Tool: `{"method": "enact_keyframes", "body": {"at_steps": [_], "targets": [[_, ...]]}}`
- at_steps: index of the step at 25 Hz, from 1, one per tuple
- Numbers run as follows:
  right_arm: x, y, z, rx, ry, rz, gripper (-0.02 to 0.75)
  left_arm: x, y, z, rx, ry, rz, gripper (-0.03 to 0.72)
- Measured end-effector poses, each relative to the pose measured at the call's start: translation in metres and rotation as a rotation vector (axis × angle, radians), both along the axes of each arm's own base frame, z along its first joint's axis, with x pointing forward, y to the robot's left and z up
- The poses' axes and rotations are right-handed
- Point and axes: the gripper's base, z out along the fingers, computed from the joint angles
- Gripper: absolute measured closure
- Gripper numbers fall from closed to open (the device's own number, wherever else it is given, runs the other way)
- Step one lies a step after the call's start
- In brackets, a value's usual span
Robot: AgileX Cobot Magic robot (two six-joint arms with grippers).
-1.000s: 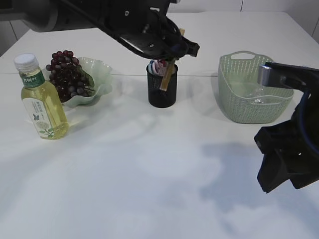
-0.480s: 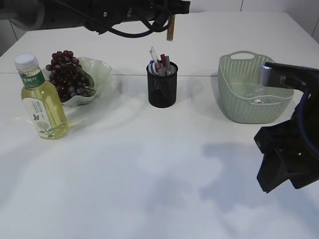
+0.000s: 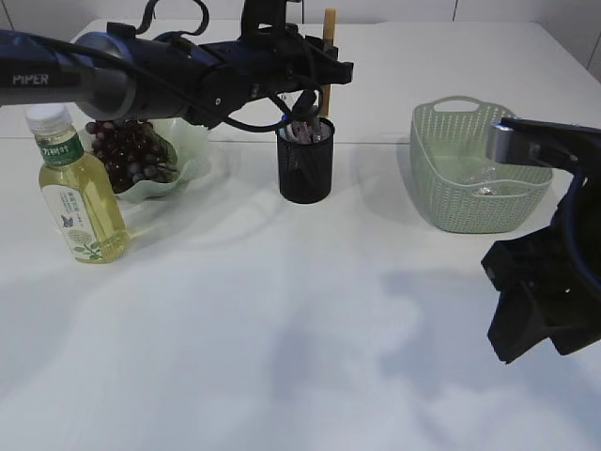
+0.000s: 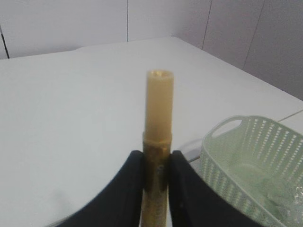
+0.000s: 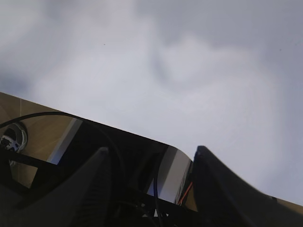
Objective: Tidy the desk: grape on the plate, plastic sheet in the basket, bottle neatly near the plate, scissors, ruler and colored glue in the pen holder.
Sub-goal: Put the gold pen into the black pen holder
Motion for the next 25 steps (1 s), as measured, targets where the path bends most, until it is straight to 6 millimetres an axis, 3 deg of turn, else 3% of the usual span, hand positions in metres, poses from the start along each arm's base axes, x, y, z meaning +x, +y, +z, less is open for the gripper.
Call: {"method": "enact_keyframes", "body": {"at_steps": [11,25], "targets": [[0.0,0.0,0.0,-0.002,-0.001,0.001,0.301,0.013,0.008,-0.03,-0.026,0.005,0.016,0.561],[0.0,0.0,0.0,-0.003,-0.001,0.001,0.3,0.018,0.014,-0.041,-0.032,0.03,0.037,0.537]]}}
